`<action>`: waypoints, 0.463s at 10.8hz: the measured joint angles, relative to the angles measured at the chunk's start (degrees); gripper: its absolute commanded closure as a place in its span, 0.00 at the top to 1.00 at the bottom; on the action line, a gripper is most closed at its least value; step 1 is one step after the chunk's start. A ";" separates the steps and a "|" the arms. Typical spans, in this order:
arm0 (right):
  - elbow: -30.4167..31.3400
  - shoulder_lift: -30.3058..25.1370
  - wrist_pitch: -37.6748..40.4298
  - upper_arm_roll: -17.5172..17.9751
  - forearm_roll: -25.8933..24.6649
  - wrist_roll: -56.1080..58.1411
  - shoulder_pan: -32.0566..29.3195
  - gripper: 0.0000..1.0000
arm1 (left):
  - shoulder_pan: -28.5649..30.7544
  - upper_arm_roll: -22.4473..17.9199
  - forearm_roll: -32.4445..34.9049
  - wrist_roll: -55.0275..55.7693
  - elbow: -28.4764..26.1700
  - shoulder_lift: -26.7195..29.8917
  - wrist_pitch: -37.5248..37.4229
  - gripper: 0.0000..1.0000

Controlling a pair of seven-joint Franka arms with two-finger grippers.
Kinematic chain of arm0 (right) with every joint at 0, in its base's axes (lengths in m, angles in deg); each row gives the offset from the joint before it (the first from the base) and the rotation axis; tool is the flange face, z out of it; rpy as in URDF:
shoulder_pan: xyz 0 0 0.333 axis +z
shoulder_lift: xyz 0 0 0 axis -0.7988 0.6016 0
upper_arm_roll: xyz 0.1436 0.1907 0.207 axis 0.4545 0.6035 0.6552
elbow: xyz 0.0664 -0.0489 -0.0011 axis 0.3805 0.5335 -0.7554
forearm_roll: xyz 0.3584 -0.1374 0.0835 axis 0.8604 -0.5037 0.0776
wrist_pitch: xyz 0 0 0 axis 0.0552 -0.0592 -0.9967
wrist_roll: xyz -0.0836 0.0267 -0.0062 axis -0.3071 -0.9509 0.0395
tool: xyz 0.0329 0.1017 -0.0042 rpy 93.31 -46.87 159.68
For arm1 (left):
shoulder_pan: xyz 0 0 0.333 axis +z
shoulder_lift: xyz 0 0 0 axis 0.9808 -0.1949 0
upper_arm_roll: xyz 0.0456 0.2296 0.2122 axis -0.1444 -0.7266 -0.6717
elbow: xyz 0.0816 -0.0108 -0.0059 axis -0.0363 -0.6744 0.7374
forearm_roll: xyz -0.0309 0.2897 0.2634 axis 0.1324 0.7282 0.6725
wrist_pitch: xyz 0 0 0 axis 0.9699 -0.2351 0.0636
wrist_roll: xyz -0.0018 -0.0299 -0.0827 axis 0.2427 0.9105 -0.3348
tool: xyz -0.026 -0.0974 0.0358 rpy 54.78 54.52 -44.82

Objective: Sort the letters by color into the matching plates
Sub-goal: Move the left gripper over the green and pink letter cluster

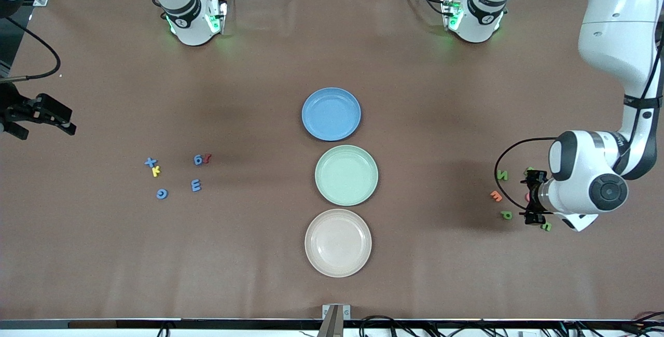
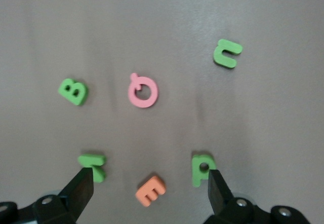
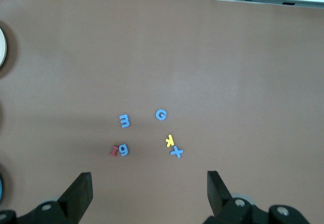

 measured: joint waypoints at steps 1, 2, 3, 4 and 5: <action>0.01 0.00 0.09 -0.02 0.00 0.00 0.00 1.00 | -0.17 -0.03 0.54 1.20 0.02 -0.81 1.86 1.00; 0.01 0.00 0.11 -0.03 0.00 0.00 0.00 1.00 | -0.34 -0.08 0.69 1.78 0.08 -1.46 3.01 1.00; 0.01 0.00 0.14 -0.05 0.00 0.00 0.00 1.00 | -0.49 -0.12 0.69 2.10 0.12 -1.81 3.52 1.00; 0.01 0.00 0.16 -0.06 0.00 0.00 0.00 1.00 | -0.57 -0.12 0.69 2.20 0.20 -1.91 4.34 1.00; 0.01 0.00 0.17 -0.07 0.00 -0.01 0.00 1.00 | -0.62 -0.12 0.69 2.24 0.28 -1.92 5.74 1.00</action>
